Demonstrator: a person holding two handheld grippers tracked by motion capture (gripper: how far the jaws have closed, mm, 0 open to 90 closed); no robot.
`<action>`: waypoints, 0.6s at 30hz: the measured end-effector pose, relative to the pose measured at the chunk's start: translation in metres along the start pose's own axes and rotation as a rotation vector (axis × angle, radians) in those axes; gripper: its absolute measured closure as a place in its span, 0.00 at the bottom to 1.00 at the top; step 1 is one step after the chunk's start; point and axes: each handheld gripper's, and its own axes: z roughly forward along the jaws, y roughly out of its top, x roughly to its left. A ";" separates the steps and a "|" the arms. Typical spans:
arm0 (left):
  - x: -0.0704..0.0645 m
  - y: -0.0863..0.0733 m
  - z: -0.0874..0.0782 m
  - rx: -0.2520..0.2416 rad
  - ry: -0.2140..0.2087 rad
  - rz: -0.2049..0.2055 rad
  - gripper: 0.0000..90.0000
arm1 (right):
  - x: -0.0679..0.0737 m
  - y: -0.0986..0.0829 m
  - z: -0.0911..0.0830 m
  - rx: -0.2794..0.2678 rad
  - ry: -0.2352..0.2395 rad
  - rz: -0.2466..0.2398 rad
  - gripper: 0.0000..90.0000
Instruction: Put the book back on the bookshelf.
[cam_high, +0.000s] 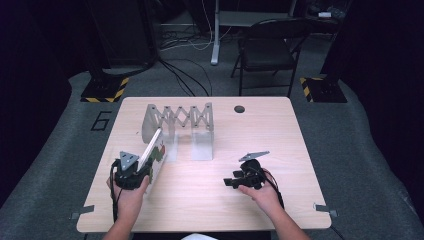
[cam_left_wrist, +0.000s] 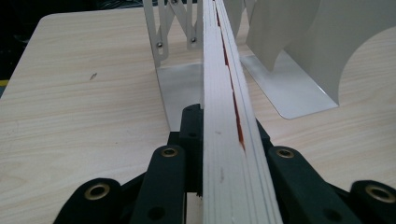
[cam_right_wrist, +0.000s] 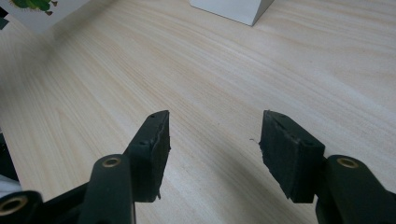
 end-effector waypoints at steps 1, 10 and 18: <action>0.000 0.001 0.003 -0.005 0.004 -0.004 0.84 | 0.000 0.000 0.000 0.000 0.000 -0.001 0.47; -0.005 0.011 0.023 -0.006 0.036 -0.013 0.84 | -0.002 0.000 0.000 -0.009 -0.001 -0.010 0.47; -0.006 0.017 0.034 -0.021 0.059 -0.020 0.84 | -0.002 0.000 0.000 -0.010 -0.001 -0.009 0.47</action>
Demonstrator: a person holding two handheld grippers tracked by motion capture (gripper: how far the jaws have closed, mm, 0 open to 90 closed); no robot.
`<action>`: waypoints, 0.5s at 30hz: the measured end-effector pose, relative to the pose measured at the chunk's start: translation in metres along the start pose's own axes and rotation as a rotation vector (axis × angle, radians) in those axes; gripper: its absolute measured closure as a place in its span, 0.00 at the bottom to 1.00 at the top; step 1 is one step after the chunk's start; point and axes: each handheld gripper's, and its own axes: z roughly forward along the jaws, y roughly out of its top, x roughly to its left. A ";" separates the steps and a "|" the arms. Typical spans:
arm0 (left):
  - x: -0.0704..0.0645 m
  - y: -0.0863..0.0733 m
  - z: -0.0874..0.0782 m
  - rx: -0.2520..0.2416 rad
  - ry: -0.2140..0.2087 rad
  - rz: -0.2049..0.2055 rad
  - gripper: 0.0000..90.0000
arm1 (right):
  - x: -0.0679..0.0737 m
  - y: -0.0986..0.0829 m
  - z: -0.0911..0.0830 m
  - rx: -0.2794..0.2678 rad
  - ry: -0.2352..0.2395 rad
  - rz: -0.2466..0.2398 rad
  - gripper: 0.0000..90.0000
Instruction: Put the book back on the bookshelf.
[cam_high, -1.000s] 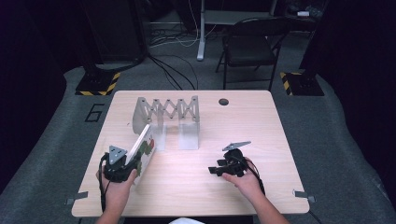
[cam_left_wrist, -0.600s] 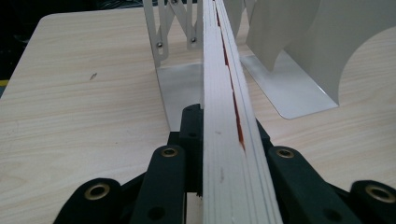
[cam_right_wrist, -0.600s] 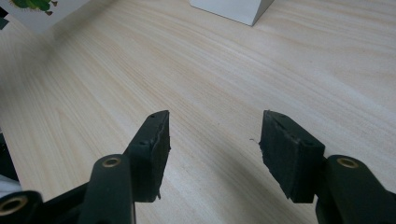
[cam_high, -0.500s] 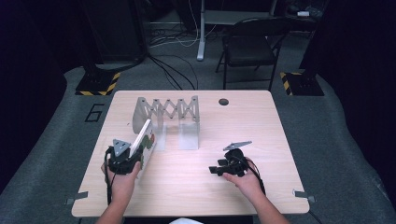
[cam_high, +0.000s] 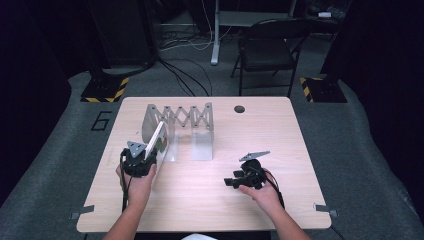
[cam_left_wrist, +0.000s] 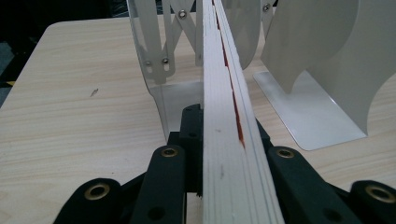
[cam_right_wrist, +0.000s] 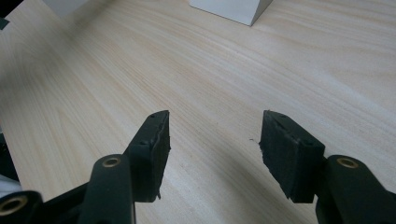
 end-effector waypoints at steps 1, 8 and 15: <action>0.001 0.001 0.000 0.014 -0.002 0.007 0.84 | 0.000 0.000 0.000 0.001 0.001 -0.002 0.47; -0.002 0.007 0.007 0.021 0.006 0.030 0.84 | 0.000 0.000 0.000 0.002 0.002 -0.004 0.47; -0.005 0.012 0.018 0.020 0.016 0.023 0.84 | 0.000 0.000 -0.001 0.009 0.002 0.005 0.47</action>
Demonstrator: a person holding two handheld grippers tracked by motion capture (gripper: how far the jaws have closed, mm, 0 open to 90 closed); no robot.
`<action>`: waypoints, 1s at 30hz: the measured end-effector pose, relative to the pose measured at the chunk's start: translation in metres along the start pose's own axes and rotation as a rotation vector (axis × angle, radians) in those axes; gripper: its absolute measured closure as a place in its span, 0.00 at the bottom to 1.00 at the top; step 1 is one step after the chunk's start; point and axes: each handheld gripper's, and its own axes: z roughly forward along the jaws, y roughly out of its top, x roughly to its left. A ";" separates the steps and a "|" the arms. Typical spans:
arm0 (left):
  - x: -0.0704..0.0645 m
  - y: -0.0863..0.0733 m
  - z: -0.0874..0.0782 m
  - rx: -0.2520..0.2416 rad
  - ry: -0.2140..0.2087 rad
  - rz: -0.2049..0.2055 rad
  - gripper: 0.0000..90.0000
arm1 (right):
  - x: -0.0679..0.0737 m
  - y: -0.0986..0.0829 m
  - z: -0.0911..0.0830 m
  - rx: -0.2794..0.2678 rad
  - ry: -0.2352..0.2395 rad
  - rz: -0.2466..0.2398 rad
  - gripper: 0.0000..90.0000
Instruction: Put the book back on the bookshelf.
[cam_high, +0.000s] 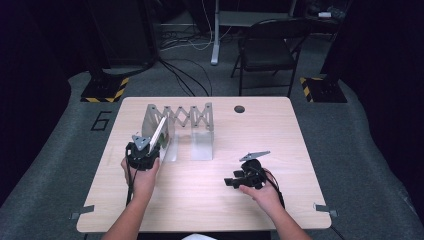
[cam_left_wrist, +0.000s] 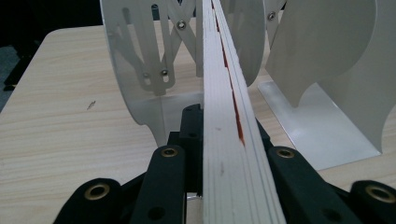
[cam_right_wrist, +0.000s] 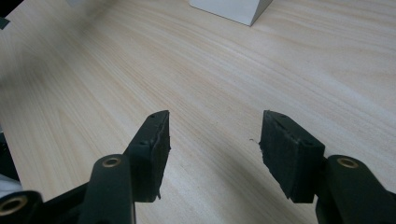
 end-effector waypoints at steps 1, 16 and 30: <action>0.000 0.001 0.001 0.006 -0.001 0.007 0.84 | 0.000 0.000 0.000 0.000 0.000 0.000 0.47; 0.002 0.006 0.013 0.001 0.018 -0.004 0.84 | -0.001 0.000 0.000 0.002 -0.003 -0.002 0.47; -0.008 0.005 0.024 0.013 0.024 0.028 0.83 | -0.001 -0.001 -0.001 0.002 0.001 0.009 0.47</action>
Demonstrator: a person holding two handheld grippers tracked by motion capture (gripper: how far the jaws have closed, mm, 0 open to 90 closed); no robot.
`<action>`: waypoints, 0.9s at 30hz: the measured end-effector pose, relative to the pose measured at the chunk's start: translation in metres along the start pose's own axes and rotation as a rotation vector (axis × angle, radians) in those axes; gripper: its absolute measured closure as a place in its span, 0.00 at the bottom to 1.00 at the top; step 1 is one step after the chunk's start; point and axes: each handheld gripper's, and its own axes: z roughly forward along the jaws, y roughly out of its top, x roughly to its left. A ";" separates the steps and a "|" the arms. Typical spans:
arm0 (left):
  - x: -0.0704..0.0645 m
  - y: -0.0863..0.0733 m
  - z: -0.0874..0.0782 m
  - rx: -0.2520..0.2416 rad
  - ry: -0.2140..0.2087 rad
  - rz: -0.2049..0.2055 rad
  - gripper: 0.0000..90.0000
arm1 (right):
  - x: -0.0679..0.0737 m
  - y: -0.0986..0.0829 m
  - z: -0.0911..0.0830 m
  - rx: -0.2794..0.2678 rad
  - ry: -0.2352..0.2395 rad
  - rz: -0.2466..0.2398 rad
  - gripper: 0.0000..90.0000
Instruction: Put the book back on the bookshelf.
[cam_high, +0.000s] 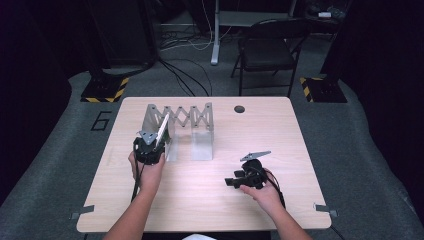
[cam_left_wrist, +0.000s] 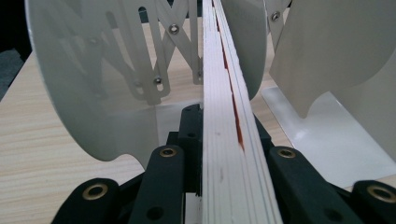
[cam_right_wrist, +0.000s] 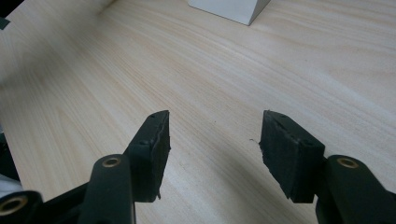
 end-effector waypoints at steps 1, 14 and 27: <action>0.000 0.000 0.001 0.004 0.002 0.006 0.83 | 0.000 0.000 0.000 0.000 -0.001 -0.003 0.47; 0.005 0.000 -0.003 -0.005 0.000 0.005 0.79 | 0.001 0.000 0.002 0.004 -0.002 -0.007 0.47; 0.008 0.005 -0.021 -0.044 -0.004 0.017 0.77 | 0.000 0.000 0.004 0.013 -0.004 -0.005 0.47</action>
